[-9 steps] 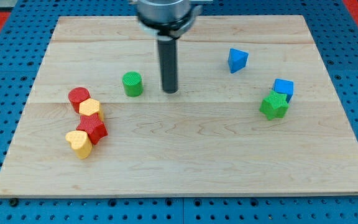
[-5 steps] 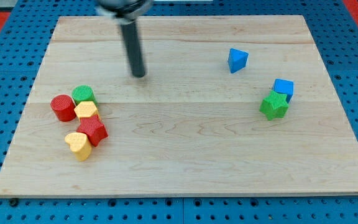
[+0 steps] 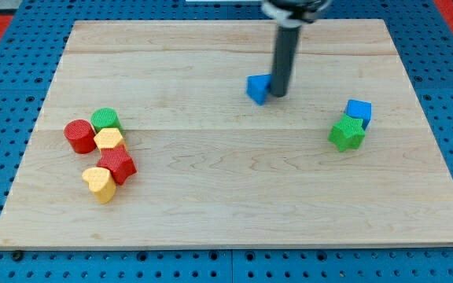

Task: Push the blue triangle to the right of the yellow hexagon

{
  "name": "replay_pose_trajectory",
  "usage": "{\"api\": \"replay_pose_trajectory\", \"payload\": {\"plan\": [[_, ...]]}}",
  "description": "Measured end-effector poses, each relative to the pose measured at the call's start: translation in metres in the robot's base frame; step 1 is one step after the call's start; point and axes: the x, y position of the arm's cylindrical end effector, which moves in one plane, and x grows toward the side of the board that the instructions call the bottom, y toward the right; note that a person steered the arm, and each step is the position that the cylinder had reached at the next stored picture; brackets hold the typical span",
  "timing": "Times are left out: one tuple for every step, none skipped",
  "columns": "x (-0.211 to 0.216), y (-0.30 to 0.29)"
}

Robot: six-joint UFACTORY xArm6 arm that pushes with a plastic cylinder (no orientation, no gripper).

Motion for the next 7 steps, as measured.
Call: {"api": "replay_pose_trajectory", "payload": {"plan": [[-0.03,0.021],[-0.05,0.0],[0.02,-0.094],[0.057,-0.134],[0.057,-0.084],[0.059,-0.037],[0.117,-0.107]]}}
